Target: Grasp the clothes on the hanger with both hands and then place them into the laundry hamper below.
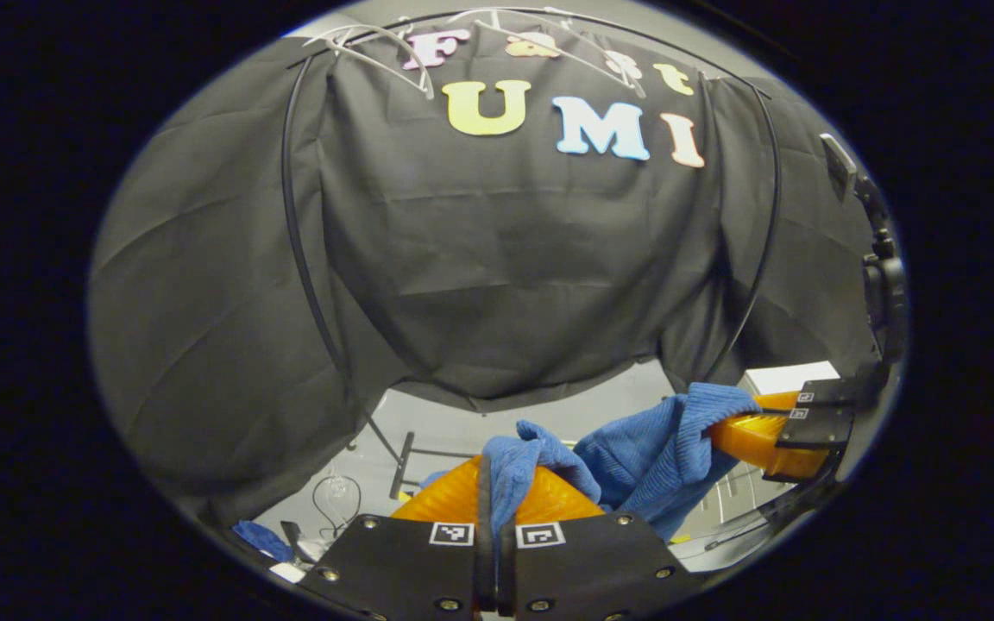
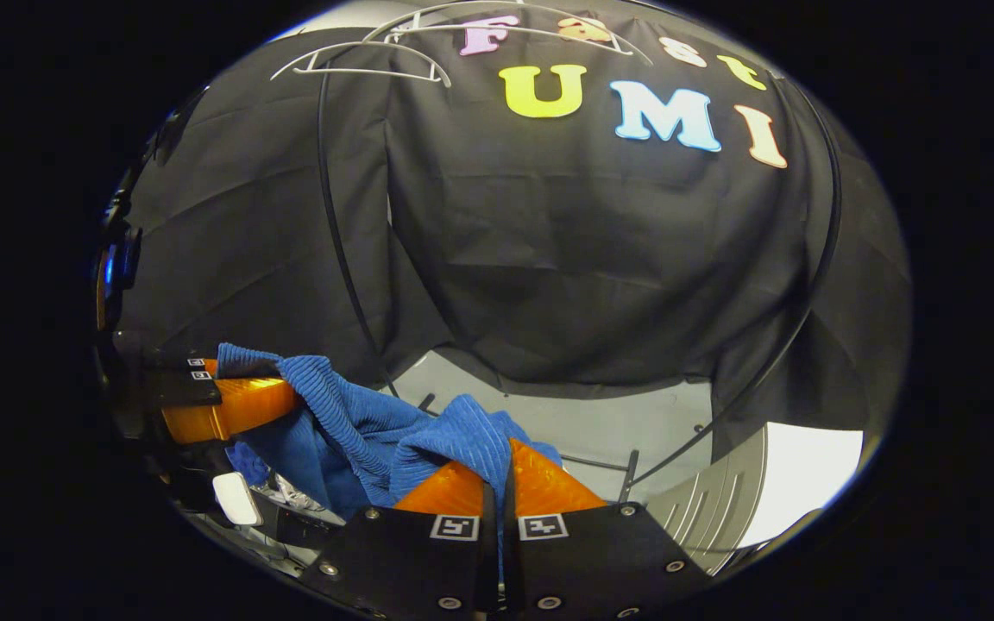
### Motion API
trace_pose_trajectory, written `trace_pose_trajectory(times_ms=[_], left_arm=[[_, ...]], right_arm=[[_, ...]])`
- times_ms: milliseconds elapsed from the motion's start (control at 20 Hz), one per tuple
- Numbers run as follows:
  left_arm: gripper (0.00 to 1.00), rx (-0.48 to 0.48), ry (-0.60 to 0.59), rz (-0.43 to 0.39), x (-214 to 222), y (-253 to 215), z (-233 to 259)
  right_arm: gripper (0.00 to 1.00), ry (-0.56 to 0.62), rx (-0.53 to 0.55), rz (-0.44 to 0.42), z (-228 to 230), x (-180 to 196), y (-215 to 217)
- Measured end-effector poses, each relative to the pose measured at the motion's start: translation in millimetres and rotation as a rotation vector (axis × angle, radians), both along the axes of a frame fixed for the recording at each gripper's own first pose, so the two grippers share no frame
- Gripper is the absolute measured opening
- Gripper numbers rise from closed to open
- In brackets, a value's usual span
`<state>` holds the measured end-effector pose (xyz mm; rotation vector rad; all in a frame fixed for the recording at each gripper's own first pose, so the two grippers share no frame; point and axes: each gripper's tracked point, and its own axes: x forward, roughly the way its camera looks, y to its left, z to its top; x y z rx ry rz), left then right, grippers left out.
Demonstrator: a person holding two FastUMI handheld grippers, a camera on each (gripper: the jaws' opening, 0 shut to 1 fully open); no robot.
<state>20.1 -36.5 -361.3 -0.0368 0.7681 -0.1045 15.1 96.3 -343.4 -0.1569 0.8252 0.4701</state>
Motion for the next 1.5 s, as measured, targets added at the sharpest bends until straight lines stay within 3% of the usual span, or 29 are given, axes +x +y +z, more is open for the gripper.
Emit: trace_pose_trajectory(times_ms=[200, 400, 600, 750, 850, 1050, 1500], left_arm=[[0.03, 0.01, 0.06, -0.004, -12.3, 5.5, -21.1], [0.05, -0.002, 0.119, 0.018, -19.4, 7.0, -34.7], [0.54, 0.01, 0.092, 0.019, -15.4, 7.5, -22.2], [0.91, 0.024, 0.08, 0.029, -12.4, 13.3, -18.0], [0.91, 0.017, 0.072, 0.035, -13.8, 14.5, -13.1], [0.9, 0.004, 0.018, 0.047, -10.3, 21.8, 7.1], [0.91, 0.006, -0.305, 0.086, 42.0, 23.2, 149.6]], right_arm=[[0.05, 0.039, -0.024, -0.016, -15.9, -7.6, -4.6], [0.16, 0.095, -0.034, -0.014, -25.0, -19.1, -5.8], [0.43, 0.09, -0.03, -0.001, -24.2, -16.9, -3.4], [0.85, 0.084, -0.032, -0.01, -23.2, -19.1, -6.3], [0.95, 0.078, -0.026, -0.024, -20.1, -20.7, -7.0], [0.94, 0.025, -0.021, -0.046, -1.1, -17.5, -12.5], [0.94, -0.246, 0.044, -0.145, 114.4, 29.0, -52.9]])
